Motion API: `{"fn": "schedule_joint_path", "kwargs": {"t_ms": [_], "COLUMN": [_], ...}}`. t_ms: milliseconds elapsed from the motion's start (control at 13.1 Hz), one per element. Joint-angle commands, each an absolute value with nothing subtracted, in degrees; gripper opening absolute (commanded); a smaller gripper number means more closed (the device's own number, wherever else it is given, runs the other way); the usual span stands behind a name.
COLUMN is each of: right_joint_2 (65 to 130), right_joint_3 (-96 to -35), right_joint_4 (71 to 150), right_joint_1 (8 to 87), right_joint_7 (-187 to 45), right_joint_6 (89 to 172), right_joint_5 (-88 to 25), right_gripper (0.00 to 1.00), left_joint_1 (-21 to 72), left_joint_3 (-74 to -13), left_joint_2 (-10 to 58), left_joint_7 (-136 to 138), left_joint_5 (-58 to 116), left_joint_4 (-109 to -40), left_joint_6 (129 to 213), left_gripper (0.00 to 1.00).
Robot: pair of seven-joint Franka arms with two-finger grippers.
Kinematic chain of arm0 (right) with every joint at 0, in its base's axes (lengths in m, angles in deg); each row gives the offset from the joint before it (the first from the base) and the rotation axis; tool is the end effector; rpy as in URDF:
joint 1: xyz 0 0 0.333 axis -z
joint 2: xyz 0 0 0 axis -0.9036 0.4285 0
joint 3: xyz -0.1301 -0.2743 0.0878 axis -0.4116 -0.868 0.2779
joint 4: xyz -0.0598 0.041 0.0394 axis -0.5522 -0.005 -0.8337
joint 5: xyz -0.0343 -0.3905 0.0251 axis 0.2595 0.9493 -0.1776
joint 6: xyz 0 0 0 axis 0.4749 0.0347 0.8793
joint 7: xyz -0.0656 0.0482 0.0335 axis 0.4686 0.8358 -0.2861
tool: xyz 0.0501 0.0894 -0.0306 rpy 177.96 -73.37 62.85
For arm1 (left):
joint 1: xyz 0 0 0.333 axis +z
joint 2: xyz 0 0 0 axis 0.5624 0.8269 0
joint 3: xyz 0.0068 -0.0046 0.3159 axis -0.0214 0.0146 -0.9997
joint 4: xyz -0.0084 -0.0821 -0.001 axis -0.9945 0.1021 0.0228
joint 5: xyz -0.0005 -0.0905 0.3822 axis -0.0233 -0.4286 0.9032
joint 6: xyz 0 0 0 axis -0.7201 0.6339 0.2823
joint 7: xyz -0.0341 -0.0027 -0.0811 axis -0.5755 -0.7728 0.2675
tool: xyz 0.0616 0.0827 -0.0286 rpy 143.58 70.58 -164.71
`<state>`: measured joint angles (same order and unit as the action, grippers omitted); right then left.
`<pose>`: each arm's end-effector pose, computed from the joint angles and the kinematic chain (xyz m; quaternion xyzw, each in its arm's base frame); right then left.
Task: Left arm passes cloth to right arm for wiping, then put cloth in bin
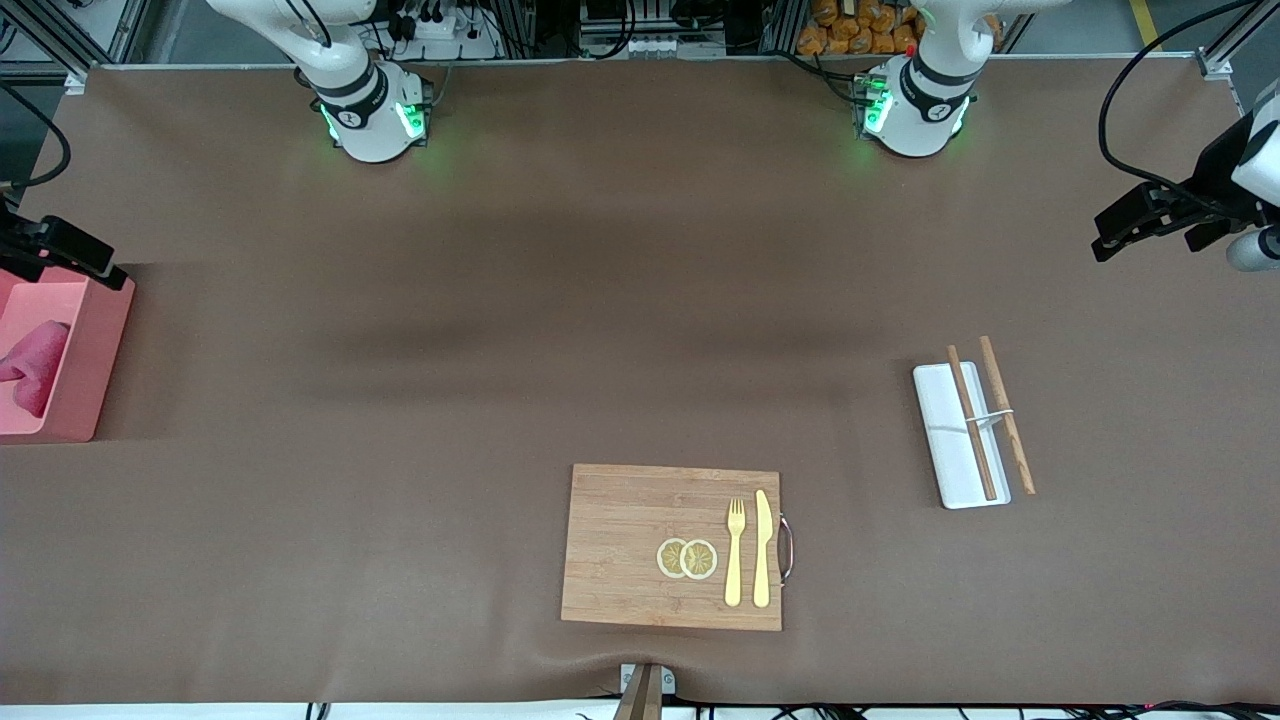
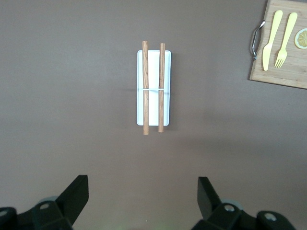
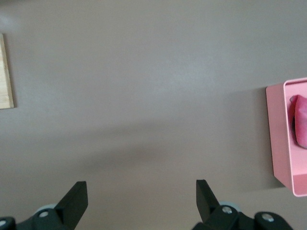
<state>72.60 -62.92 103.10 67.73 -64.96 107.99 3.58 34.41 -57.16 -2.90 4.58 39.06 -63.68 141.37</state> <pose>0.5503 -0.0530 0.6278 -0.9978 0.0601 -0.0232 0.0156 0.5410 -0.0392 0.6473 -0.9988 -0.0484 -0.0039 0.0092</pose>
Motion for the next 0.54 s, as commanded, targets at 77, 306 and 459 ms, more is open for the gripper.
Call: {"fn": "schedule_joint_path", "kwargs": {"t_ms": [77, 306, 459], "right_joint_2": [73.08, 73.34, 73.34], "right_joint_3": [-62.85, -62.85, -62.85], "right_joint_4": [101.80, 102.42, 102.50], "right_joint_1": [67.27, 66.04, 65.69], "right_joint_7": [-64.75, -64.31, -64.31], "right_joint_6": [108.45, 108.45, 108.10], "right_joint_5": [2.78, 2.61, 2.78], "right_gripper": [1.00, 1.00, 1.00], "left_joint_1": [34.75, 35.71, 35.80], "left_joint_3": [-56.81, -56.46, -56.72], "left_joint_2": [-3.33, -3.16, -3.50], "left_joint_7": [3.40, 2.35, 1.99], "left_joint_5": [40.18, 40.18, 39.92], "left_joint_4": [-63.39, -63.30, -63.30], "left_joint_6": [141.03, 141.03, 141.03], "left_gripper": [1.00, 1.00, 1.00]}}
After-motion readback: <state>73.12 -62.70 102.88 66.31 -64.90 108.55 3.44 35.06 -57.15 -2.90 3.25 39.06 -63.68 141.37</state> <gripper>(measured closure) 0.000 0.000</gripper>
